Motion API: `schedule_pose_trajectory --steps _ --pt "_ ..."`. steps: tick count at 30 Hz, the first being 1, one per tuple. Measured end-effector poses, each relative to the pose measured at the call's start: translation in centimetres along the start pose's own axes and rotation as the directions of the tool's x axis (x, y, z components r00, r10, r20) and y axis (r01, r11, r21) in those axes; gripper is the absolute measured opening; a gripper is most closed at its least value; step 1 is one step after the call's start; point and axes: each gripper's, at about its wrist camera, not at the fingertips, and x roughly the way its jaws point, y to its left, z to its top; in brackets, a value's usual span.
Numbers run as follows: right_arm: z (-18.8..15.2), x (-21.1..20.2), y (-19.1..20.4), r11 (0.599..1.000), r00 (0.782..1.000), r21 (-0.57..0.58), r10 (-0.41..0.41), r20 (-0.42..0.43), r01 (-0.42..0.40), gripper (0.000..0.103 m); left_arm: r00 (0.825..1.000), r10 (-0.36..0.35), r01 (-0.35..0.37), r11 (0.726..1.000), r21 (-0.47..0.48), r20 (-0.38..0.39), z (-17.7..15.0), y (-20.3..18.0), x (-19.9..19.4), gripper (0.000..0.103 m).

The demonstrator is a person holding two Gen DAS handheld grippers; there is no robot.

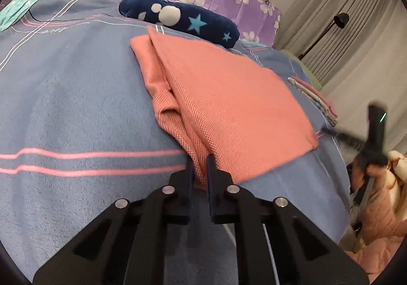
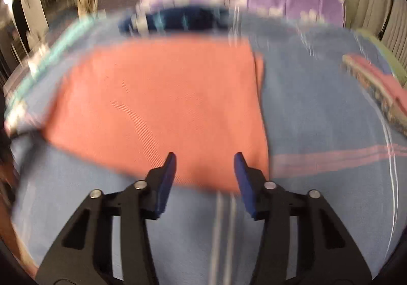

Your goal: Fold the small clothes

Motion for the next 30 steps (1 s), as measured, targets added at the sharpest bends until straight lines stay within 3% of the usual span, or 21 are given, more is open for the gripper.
schedule_pose_trajectory --steps 2,5,9,11,13,16,19,21,22,24,26,29,30 --pt "2.6 -0.1 1.8 0.998 0.998 -0.028 0.051 0.026 -0.051 0.048 1.0 -0.019 0.019 1.0 -0.01 0.003 0.0 0.1 0.0 0.007" --pt "6.3 1.9 6.0 0.985 0.992 -0.121 0.123 0.0 -0.122 0.048 0.999 -0.037 0.037 0.999 -0.033 0.003 0.0 0.5 0.1 0.007" --pt "10.1 7.2 14.3 0.935 0.98 -0.295 0.177 -0.088 -0.196 0.048 0.999 -0.046 0.046 0.998 -0.048 0.004 0.0 0.8 0.1 0.008" --pt "11.3 9.6 17.6 0.916 0.971 -0.329 0.193 -0.141 -0.23 0.048 1.0 -0.028 0.028 0.999 -0.031 0.001 -0.1 0.6 0.1 0.008" --pt "12.3 12.8 21.1 0.9 0.964 -0.361 0.183 -0.194 -0.244 0.049 1.0 0.005 -0.005 1.0 -0.014 -0.006 -0.1 0.4 0.3 0.008" --pt "13.0 17.6 25.3 0.894 0.957 -0.396 0.106 -0.269 -0.21 0.05 0.999 0.048 -0.048 0.999 0.019 -0.009 -0.2 -0.1 0.4 0.008" --pt "12.5 21.5 27.1 0.904 0.937 -0.385 0.043 -0.347 -0.184 0.053 0.997 0.082 -0.081 0.996 0.049 -0.007 -0.2 -0.7 0.4 0.006" --pt "12.4 22.9 27.7 0.907 0.945 -0.402 -0.011 -0.327 -0.129 0.03 0.997 0.076 -0.076 0.996 0.055 -0.003 -0.3 -0.8 0.2 0.002" --pt "13.0 22.8 27.4 0.921 0.949 -0.361 0.027 -0.313 -0.145 0.015 0.997 0.075 -0.075 0.995 0.069 0.003 -0.4 -0.9 -0.2 0.001" --pt "14.1 22.6 26.5 0.944 0.948 -0.275 0.097 -0.304 -0.185 0.006 0.997 0.08 -0.081 0.99 0.119 0.018 -0.7 -1.6 -1.1 0.001" --pt "14.5 23.3 25.8 0.945 0.938 -0.226 0.164 -0.306 -0.238 0.004 0.995 0.098 -0.1 0.984 0.145 0.02 -1.0 -1.8 -1.7 0.001" --pt "14.2 24.3 24.7 0.929 0.909 -0.163 0.269 -0.32 -0.332 0.007 0.995 0.095 -0.094 0.991 0.099 -0.009 -1.4 -0.5 -1.4 0.001" --pt "14.5 24.0 23.8 0.92 0.89 -0.104 0.33 -0.314 -0.378 0.009 0.996 0.09 -0.089 0.992 0.09 -0.004 -1.4 -0.3 -1.8 0.001"
